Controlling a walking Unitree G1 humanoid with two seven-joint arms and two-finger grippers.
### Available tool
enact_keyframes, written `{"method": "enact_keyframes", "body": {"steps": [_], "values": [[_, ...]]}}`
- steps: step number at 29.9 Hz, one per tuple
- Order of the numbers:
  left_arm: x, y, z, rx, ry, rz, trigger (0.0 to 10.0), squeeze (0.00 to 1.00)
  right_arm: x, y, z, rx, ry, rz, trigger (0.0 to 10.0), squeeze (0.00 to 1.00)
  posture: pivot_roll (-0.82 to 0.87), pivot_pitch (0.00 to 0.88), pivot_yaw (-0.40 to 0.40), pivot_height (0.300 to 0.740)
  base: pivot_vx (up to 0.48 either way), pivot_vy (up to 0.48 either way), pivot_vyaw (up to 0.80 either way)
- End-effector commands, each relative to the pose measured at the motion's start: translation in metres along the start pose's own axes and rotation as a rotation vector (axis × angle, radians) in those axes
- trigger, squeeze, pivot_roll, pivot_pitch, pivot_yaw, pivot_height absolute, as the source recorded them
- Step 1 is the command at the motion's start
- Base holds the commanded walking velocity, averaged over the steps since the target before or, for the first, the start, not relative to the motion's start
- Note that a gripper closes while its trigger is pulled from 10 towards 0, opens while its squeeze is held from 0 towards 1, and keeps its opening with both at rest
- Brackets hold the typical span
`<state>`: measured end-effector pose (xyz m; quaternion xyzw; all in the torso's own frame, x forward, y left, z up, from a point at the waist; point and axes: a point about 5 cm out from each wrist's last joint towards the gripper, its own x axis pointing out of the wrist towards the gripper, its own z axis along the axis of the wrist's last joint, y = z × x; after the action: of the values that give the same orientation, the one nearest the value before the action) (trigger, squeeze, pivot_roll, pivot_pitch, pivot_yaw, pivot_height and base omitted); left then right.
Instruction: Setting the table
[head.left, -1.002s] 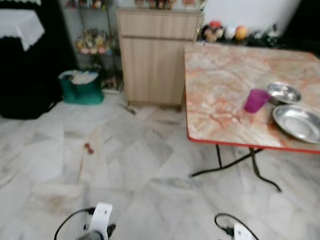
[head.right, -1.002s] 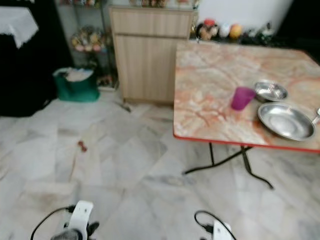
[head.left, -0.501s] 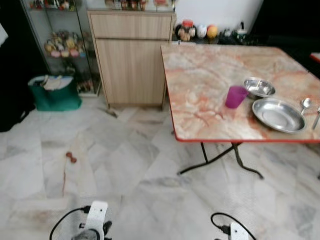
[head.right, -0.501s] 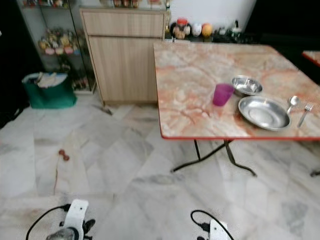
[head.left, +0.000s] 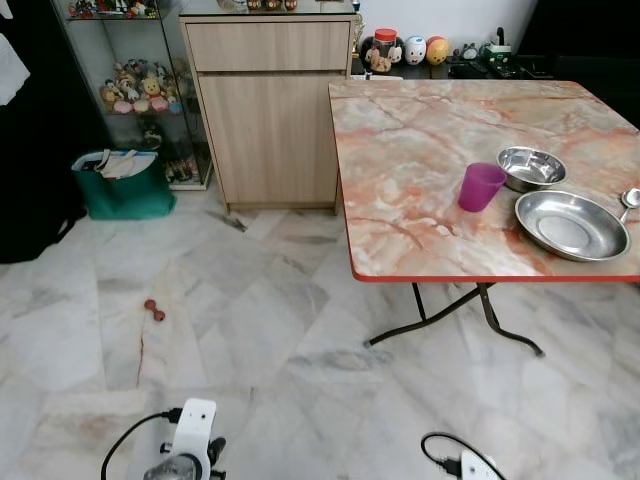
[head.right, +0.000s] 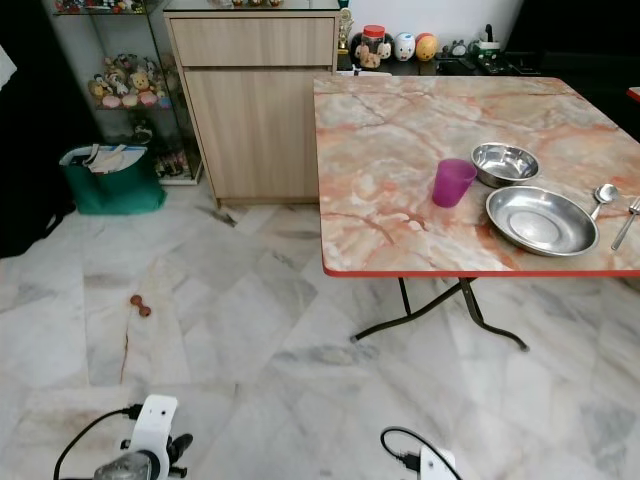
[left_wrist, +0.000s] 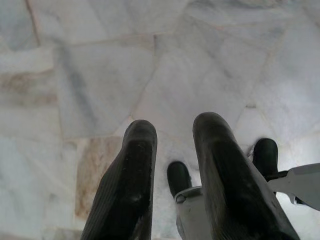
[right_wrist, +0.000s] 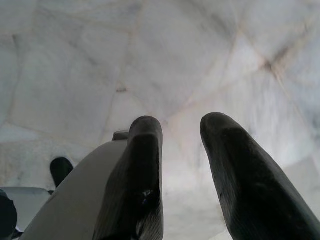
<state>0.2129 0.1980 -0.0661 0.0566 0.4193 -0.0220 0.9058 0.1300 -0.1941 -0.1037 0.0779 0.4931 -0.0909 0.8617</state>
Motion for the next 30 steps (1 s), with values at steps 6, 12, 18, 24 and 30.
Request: {"method": "enact_keyframes", "body": {"steps": [6, 12, 18, 24, 30], "values": [[0.0, 0.0, -0.002, -0.017, 0.014, 0.004, 10.0, 0.0, -0.001, -0.01, 0.002, 0.01, -0.022, -0.026, 10.0, 0.0, 0.05, 0.0, -0.027, 0.74, 0.0, -0.48, 0.0], [0.001, -0.003, 0.0, -0.018, 0.009, -0.003, 10.0, 0.0, 0.0, -0.009, 0.008, 0.011, -0.029, -0.023, 10.0, 0.0, 0.04, 0.0, -0.027, 0.74, 0.0, -0.477, 0.0], [0.001, -0.005, 0.001, -0.014, 0.003, -0.012, 10.0, 0.0, 0.0, -0.009, 0.008, 0.013, -0.032, -0.024, 10.0, 0.0, 0.04, 0.0, -0.027, 0.74, 0.0, -0.476, 0.0], [0.002, -0.008, 0.005, -0.005, -0.008, -0.023, 10.0, 0.0, 0.0, -0.009, 0.009, 0.014, -0.035, -0.021, 10.0, 0.0, 0.04, 0.0, -0.027, 0.74, 0.0, -0.477, 0.0], [0.002, -0.008, 0.007, -0.003, -0.013, -0.025, 10.0, 0.0, 0.0, -0.008, 0.008, 0.022, -0.029, -0.02, 10.0, 0.0, 0.04, 0.0, -0.027, 0.74, 0.0, -0.472, -0.2]]}}
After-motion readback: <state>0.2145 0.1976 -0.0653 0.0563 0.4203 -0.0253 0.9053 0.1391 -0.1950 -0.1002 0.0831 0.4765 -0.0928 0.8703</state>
